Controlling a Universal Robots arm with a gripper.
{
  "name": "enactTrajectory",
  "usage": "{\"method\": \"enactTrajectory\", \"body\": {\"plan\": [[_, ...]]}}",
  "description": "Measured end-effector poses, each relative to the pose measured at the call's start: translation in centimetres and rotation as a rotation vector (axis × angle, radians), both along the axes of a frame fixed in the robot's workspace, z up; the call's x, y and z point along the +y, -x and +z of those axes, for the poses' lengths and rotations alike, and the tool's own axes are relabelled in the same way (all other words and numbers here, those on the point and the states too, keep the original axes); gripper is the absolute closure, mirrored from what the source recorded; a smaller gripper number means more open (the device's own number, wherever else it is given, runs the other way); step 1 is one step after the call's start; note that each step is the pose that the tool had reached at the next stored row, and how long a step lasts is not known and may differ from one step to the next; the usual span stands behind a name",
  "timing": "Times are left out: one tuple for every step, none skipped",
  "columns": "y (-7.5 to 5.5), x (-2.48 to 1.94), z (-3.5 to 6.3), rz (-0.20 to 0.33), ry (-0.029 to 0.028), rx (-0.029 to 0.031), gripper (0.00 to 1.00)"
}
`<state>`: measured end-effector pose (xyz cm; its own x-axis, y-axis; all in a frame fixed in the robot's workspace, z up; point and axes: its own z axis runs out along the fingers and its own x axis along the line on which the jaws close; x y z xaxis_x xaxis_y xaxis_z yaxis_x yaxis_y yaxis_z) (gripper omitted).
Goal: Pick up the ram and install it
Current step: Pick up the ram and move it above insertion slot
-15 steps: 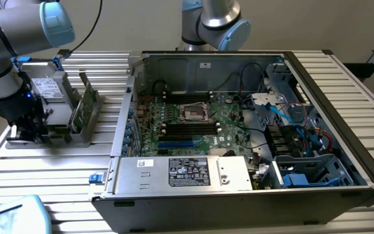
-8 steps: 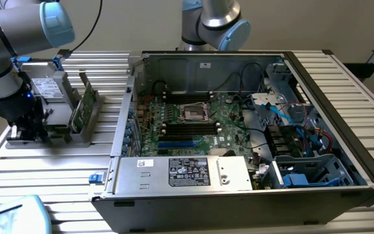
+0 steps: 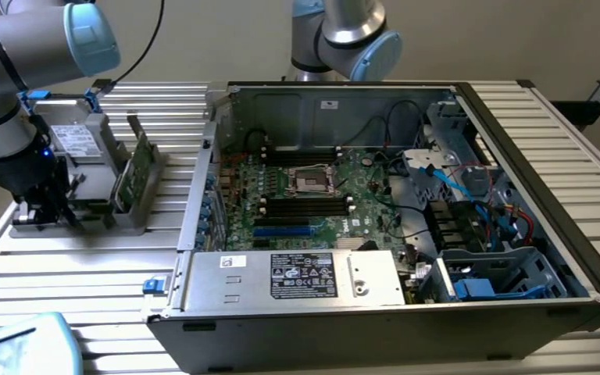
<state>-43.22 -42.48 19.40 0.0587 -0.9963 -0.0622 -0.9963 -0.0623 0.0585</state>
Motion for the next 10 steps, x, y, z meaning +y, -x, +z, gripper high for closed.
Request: {"method": "enactTrajectory", "body": {"plan": [[0.00,0.00,0.00,0.000,0.0000,0.0001,0.86],[0.00,0.00,0.00,0.000,0.0000,0.0001,0.86],[0.00,0.00,0.00,0.000,0.0000,0.0001,0.86],[0.00,0.00,0.00,0.000,0.0000,0.0001,0.86],[0.00,0.00,0.00,0.000,0.0000,0.0002,0.86],[0.00,0.00,0.00,0.000,0.0000,0.0004,0.86],[0.00,0.00,0.00,0.000,0.0000,0.0005,0.86],[0.00,0.00,0.00,0.000,0.0000,0.0005,0.86],[0.00,0.00,0.00,0.000,0.0000,0.0005,0.86],[0.00,0.00,0.00,0.000,0.0000,0.0005,0.86]]}}
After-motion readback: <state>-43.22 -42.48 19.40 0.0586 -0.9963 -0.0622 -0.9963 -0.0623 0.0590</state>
